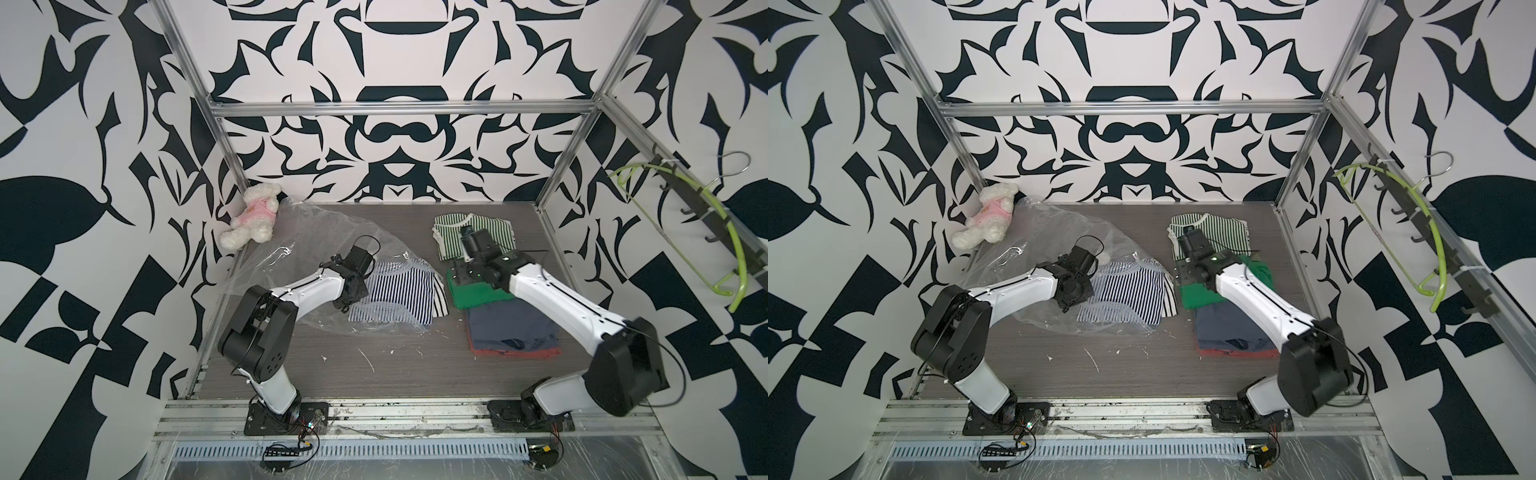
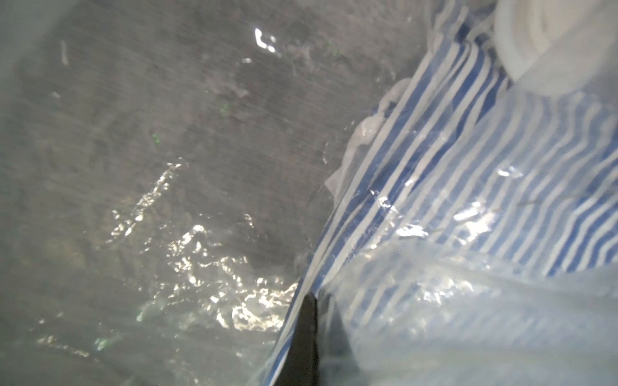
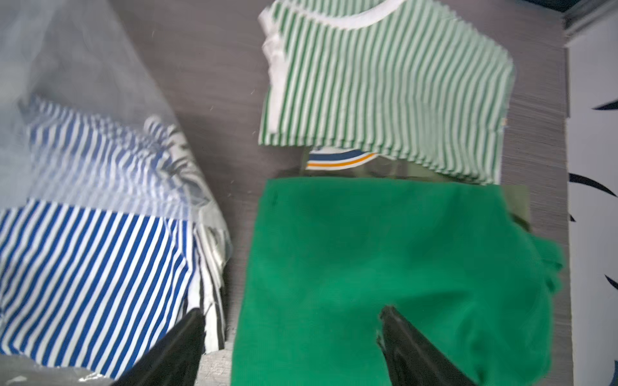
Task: Take the tank top out of the vacuum bag
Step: Adjust the tank top at the center of the board.
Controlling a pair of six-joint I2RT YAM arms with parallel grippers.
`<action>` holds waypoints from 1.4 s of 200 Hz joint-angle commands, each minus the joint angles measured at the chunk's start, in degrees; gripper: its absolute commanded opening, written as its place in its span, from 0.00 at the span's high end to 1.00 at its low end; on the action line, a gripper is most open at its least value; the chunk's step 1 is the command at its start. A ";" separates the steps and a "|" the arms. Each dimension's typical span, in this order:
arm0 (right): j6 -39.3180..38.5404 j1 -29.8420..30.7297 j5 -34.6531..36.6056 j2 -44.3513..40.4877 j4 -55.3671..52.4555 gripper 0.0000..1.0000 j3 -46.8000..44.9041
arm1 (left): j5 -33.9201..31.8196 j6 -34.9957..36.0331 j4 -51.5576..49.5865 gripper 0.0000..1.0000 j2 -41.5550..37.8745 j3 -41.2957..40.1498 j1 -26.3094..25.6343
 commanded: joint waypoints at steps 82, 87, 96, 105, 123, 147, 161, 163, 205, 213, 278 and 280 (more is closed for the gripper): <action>-0.57 2.89 14.63 14.46 -7.67 0.74 6.87 | -1.13 0.47 -1.64 1.00 -1.25 -0.70 0.35; -0.57 2.88 14.33 13.72 -7.22 0.85 6.77 | -1.28 0.41 -1.62 1.00 -1.32 -0.83 0.41; -0.57 2.89 13.51 12.03 -5.92 1.00 6.32 | -1.21 0.40 -1.55 1.00 -1.54 -1.11 0.35; -0.63 2.89 12.48 10.24 -4.56 1.00 5.81 | -1.23 0.34 -1.42 1.00 -1.50 -1.34 0.35; -0.25 2.83 12.19 7.06 -1.95 1.00 4.62 | -1.15 0.26 -1.28 1.00 -1.37 -1.47 0.44; 1.52 2.13 12.94 2.51 2.26 1.00 2.91 | -0.96 0.31 -1.01 1.00 -1.21 -1.19 0.36; 4.19 0.24 11.39 -0.10 4.28 1.00 1.97 | -0.96 0.38 -0.92 1.00 -1.00 -0.97 0.36; 4.60 -0.14 10.97 -0.41 4.47 1.00 1.73 | -1.02 0.36 -0.93 1.00 -1.03 -0.97 0.40; 3.73 -2.56 3.74 0.31 7.38 1.00 -0.59 | -0.79 0.32 -0.63 1.00 -1.04 -1.23 0.40; 3.59 -2.56 2.41 1.69 7.40 1.00 -0.97 | -0.70 0.25 -0.41 1.00 -0.99 -1.30 0.35; 7.18 -2.47 -7.11 -3.72 7.41 0.32 -3.37 | -1.01 0.86 -0.86 1.00 -2.84 -1.82 0.38; 7.41 -2.47 -7.59 -4.08 7.43 0.31 -3.41 | -0.94 0.94 -0.78 1.00 -2.94 -1.78 0.36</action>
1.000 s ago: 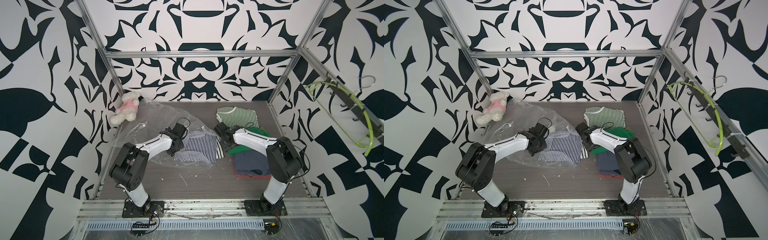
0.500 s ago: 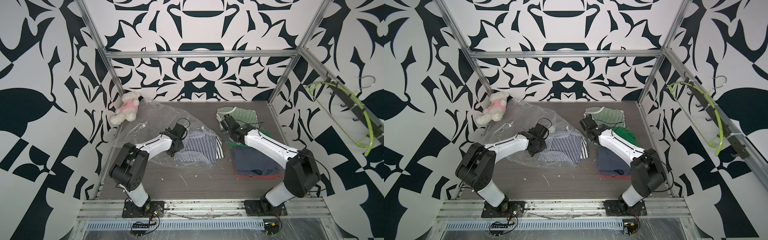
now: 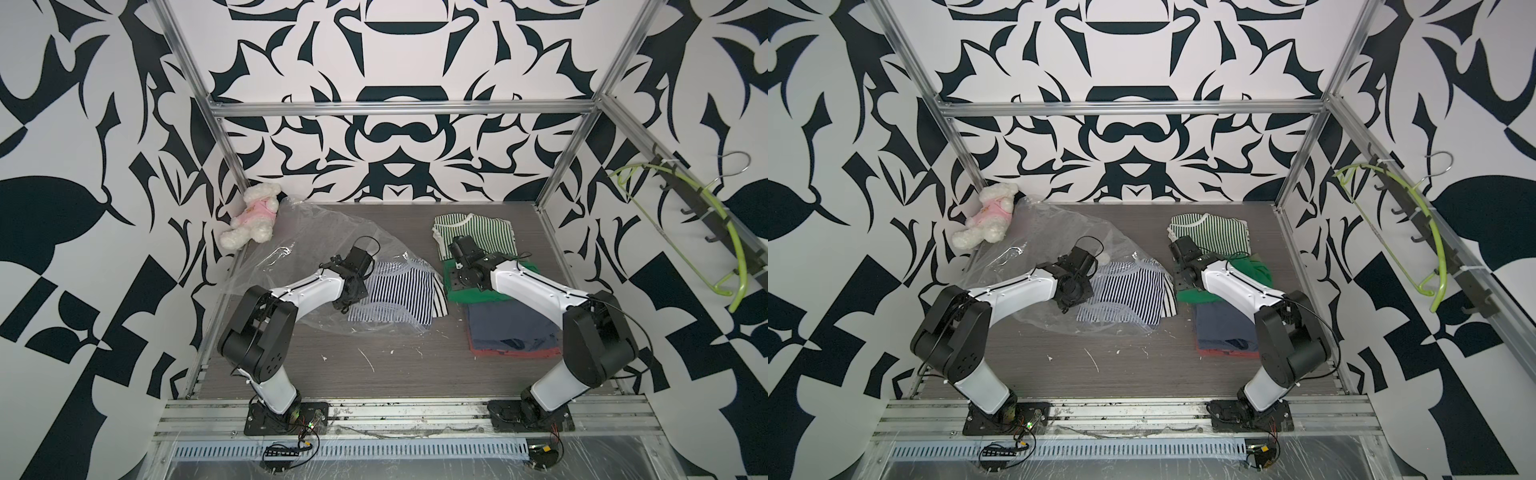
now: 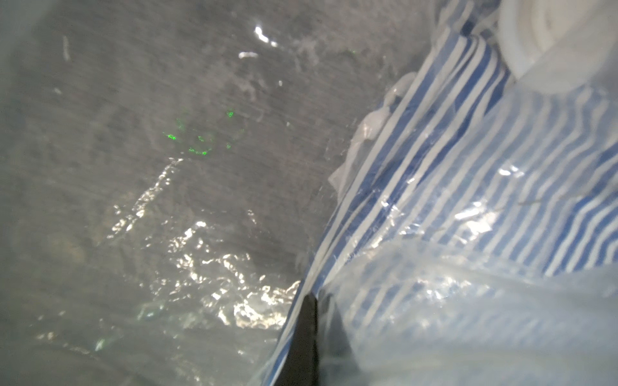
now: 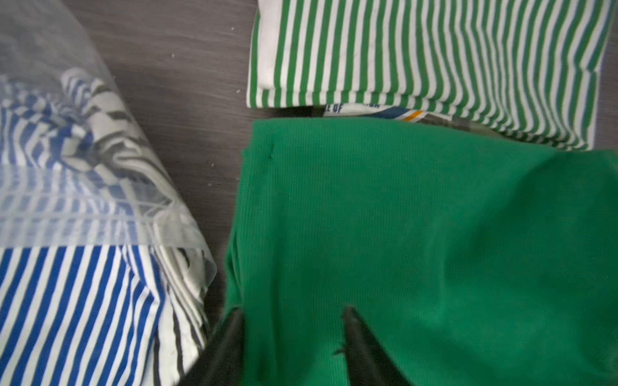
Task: Take the tank top out of the vacuum bag
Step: Adjust the tank top at the center of the board, then take out the tank top from the vacuum bag.
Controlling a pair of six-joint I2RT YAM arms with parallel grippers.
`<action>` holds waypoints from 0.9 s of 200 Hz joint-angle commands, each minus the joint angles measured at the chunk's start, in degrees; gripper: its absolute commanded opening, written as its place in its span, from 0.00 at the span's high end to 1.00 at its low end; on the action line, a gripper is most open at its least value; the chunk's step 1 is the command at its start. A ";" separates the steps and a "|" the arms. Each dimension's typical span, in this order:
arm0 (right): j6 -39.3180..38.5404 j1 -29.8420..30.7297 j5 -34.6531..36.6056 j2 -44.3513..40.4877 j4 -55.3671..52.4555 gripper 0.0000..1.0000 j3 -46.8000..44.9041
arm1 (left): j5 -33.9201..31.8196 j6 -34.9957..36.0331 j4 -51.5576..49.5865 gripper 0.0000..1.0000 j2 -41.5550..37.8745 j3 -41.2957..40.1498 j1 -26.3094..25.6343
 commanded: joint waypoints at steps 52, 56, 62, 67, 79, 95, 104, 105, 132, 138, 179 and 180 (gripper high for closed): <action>14.37 3.77 -22.02 -8.63 4.06 0.31 -0.74 | 1.10 1.92 0.55 1.00 -1.24 0.66 -0.07; 15.98 4.05 -23.21 -8.09 4.31 0.31 -0.85 | 1.14 1.91 0.75 1.00 -1.20 0.72 -0.16; 18.59 4.29 -24.90 -6.87 4.82 0.33 -1.11 | 1.27 1.95 0.94 1.00 -1.15 0.76 -0.20; 20.66 4.43 -26.36 -5.67 5.55 0.34 -1.57 | 1.40 1.95 1.17 1.00 -1.02 0.88 -0.25; 24.74 4.44 -29.86 -3.62 8.98 0.36 -3.38 | 1.64 2.08 1.29 1.00 -0.70 1.08 -0.21; 28.34 4.41 -31.97 -0.59 12.24 0.39 -4.56 | 1.79 2.31 1.01 1.00 -0.45 1.18 -0.29; 28.49 4.45 -31.82 1.17 12.32 0.39 -4.00 | 1.73 2.26 1.04 1.00 -0.64 0.96 -0.35; 28.53 4.46 -31.82 1.32 12.32 0.39 -3.92 | 1.72 2.30 1.02 1.00 -0.67 0.93 -0.30; 28.27 4.12 -31.00 5.91 12.43 0.41 -1.98 | 1.35 2.26 1.05 1.00 -1.63 -0.30 -0.34; 28.18 3.95 -30.63 6.79 12.08 0.41 -1.40 | 1.17 2.27 0.96 1.00 -1.69 -0.47 -0.34; 28.74 2.95 -27.78 10.42 9.97 0.36 0.12 | 1.31 2.12 1.37 1.00 -1.55 -0.95 -0.29; 28.79 2.91 -27.65 10.43 9.91 0.36 0.21 | 1.29 2.10 1.36 1.00 -1.53 -0.94 -0.28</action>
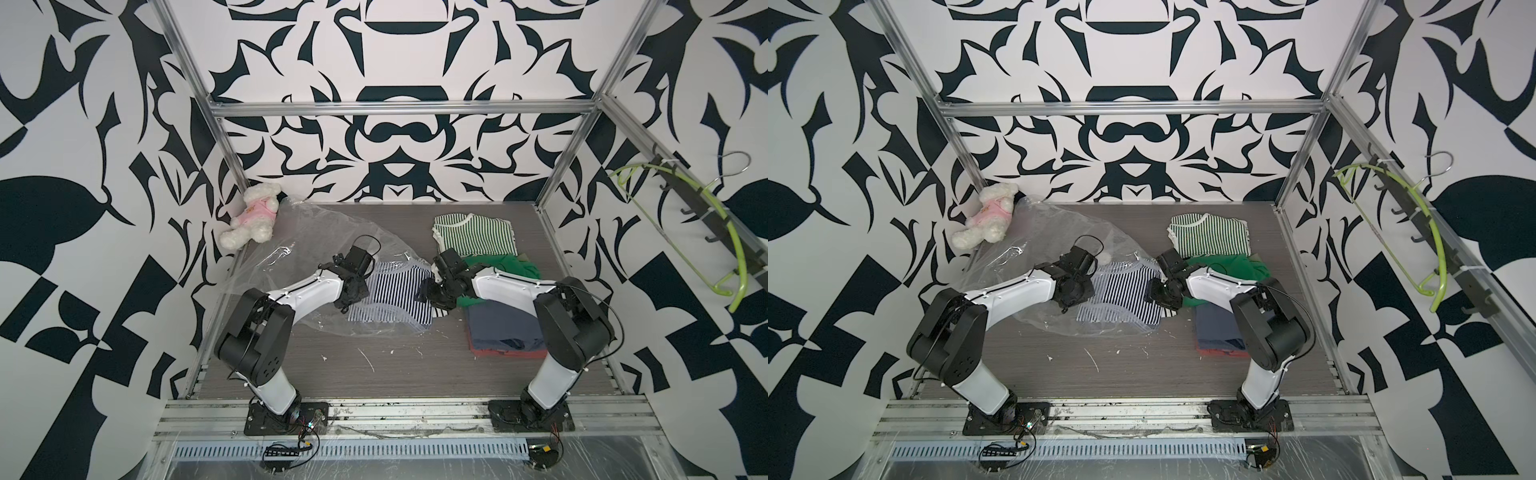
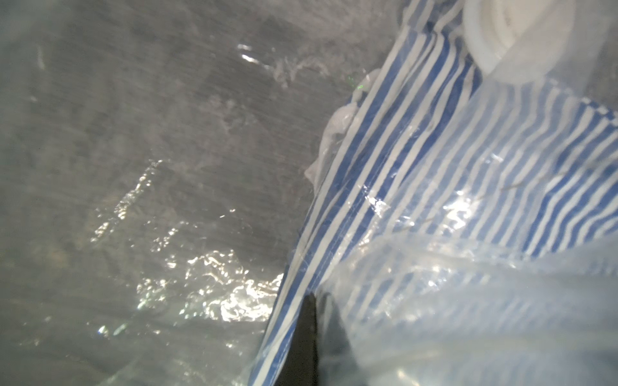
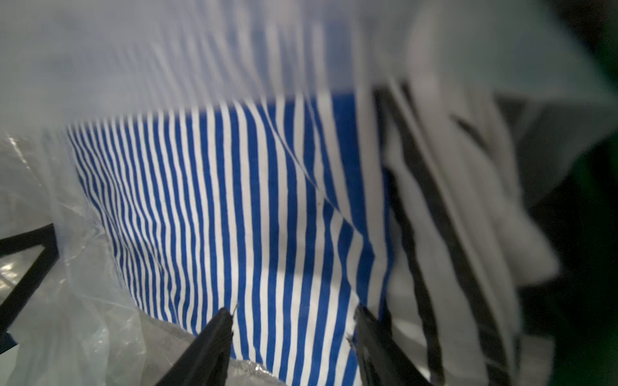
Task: Take the tank top out of the vacuum bag
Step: Take out the tank top from the vacuum bag.
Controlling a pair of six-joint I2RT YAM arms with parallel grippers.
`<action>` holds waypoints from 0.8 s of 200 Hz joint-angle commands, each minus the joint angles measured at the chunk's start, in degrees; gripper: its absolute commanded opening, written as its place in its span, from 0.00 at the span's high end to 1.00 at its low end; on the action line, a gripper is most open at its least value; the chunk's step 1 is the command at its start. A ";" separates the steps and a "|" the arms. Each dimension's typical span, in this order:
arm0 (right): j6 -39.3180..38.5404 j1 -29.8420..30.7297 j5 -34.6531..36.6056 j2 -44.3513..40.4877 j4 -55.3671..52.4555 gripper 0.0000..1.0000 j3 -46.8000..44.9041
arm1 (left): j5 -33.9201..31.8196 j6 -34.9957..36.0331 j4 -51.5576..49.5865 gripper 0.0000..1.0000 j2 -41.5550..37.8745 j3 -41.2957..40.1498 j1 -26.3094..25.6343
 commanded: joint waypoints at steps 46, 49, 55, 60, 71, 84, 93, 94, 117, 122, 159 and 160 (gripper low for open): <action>1.17 -1.08 4.82 -2.34 0.55 0.31 1.14 | 0.15 0.49 1.18 1.00 0.98 -0.89 0.00; 1.15 -1.20 4.79 -2.66 0.90 0.31 0.97 | 0.23 0.47 1.18 1.00 1.10 -0.85 -0.04; 1.19 -1.34 4.68 -3.23 1.66 0.31 0.61 | 0.24 0.48 1.24 1.00 1.51 -0.81 0.01; 1.07 -1.42 4.64 -3.60 2.20 0.32 0.47 | 0.30 0.46 1.31 1.00 1.81 -0.77 -0.02; 1.08 -1.61 5.33 -4.53 2.77 0.32 0.30 | 0.33 0.54 1.49 1.00 2.42 -0.97 -0.01; 0.85 -1.99 6.52 -4.94 2.79 0.32 0.27 | 0.28 0.28 1.48 1.00 3.32 -1.22 -0.02; 0.54 -2.37 6.38 -4.67 2.88 0.32 0.45 | -0.01 -0.04 0.85 1.00 4.14 -1.11 -0.01; 0.49 -2.38 6.35 -4.63 2.88 0.32 0.45 | -0.01 -0.05 0.80 1.00 4.23 -1.10 0.02; -0.01 -3.19 4.73 -2.16 3.61 0.32 0.99 | 0.13 -0.60 0.45 1.00 5.80 -1.62 0.01; -0.01 -3.34 4.17 -1.47 4.12 0.32 1.00 | 0.29 -0.66 0.41 1.00 5.94 -1.77 -0.01; -0.06 -3.38 1.37 1.88 5.91 0.37 1.34 | 0.62 -1.07 0.92 1.00 6.98 -2.28 -0.02; -0.03 -3.37 1.21 1.89 6.02 0.37 1.34 | 0.65 -1.10 0.98 1.00 6.97 -2.34 0.01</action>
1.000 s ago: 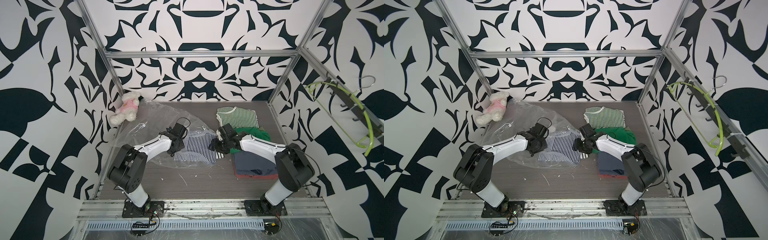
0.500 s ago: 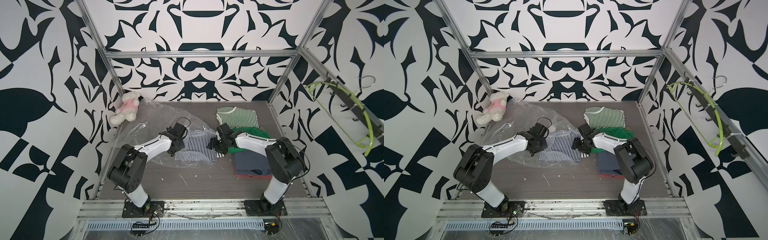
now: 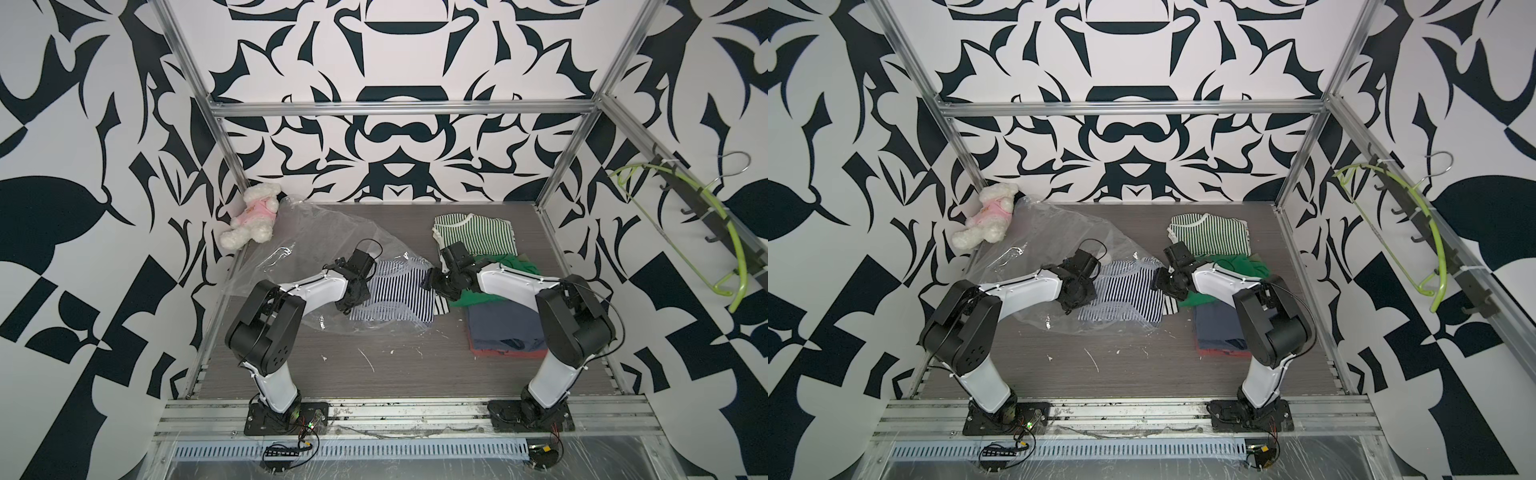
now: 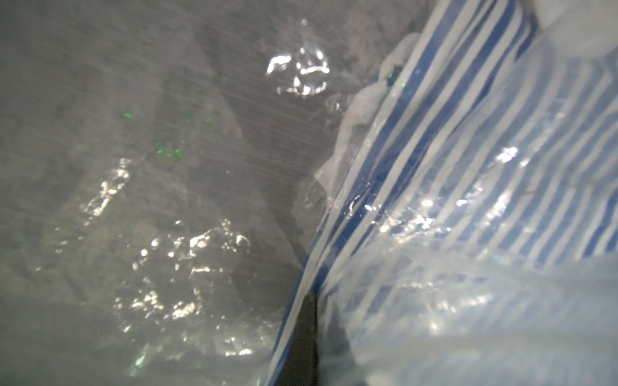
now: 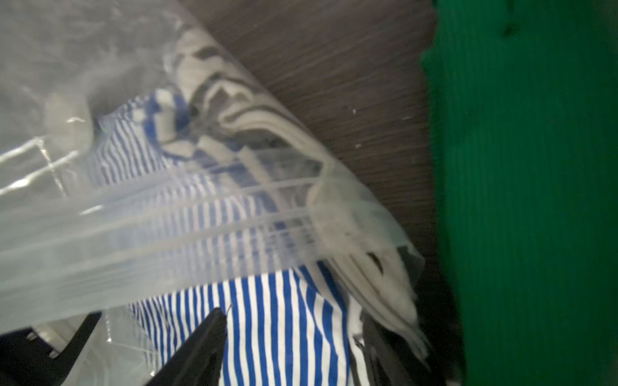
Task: Take the tank top out of the vacuum bag
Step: Take out the tank top from the vacuum bag.
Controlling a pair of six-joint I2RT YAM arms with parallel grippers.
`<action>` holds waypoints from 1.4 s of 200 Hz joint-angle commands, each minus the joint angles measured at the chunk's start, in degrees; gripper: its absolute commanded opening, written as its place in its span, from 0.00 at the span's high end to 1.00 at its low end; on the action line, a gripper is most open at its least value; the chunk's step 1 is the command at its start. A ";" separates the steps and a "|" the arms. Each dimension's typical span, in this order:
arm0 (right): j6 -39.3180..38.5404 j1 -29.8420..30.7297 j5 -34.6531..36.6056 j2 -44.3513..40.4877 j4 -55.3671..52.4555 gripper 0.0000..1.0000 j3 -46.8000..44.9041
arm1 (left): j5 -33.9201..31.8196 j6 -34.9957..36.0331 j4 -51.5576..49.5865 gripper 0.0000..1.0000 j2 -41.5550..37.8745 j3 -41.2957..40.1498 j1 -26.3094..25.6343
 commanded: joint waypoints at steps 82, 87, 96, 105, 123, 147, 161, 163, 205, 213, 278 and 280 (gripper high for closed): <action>0.33 0.15 -16.47 -1.85 16.04 0.49 -0.46 | 1.28 -0.82 -0.28 1.00 3.87 -2.53 -0.01; 0.44 0.23 -17.05 -1.83 16.62 0.49 -0.27 | 1.26 -0.83 -0.22 1.00 3.88 -2.58 -0.04; 0.37 0.34 -18.02 -1.59 17.23 0.49 0.16 | 1.28 -0.84 -0.10 1.00 3.83 -2.72 0.03; 0.08 0.46 -18.23 -1.24 17.20 0.50 0.58 | 1.34 -0.87 0.03 1.00 3.88 -2.81 -0.01; -0.13 0.62 -17.25 -0.20 16.03 0.49 0.84 | 1.36 -0.98 0.08 1.00 3.80 -2.90 -0.04; -0.74 0.61 -9.07 0.74 8.32 0.49 1.45 | 1.31 -0.98 0.11 1.00 3.54 -3.17 0.02; -0.73 0.40 -5.50 1.33 4.53 0.47 1.65 | 1.22 -0.95 0.03 1.00 3.35 -3.44 -0.02; -0.75 0.39 -5.22 1.37 4.23 0.46 1.61 | 1.18 -0.93 0.07 1.00 3.39 -3.45 -0.02; 0.62 -0.09 -4.49 3.88 4.19 0.38 0.74 | 1.34 -1.22 0.48 1.00 3.51 -3.66 -0.01; 0.86 -0.09 -6.37 4.80 5.91 0.38 0.64 | 1.46 -1.31 0.65 1.00 3.66 -3.69 -0.03; -3.01 0.72 -16.26 6.22 16.84 0.63 1.29 | 1.62 -1.49 0.92 1.00 3.83 -3.82 -0.13; -3.14 0.78 -16.03 6.07 16.66 0.66 1.31 | 1.55 -1.53 0.95 1.00 3.80 -3.77 -0.13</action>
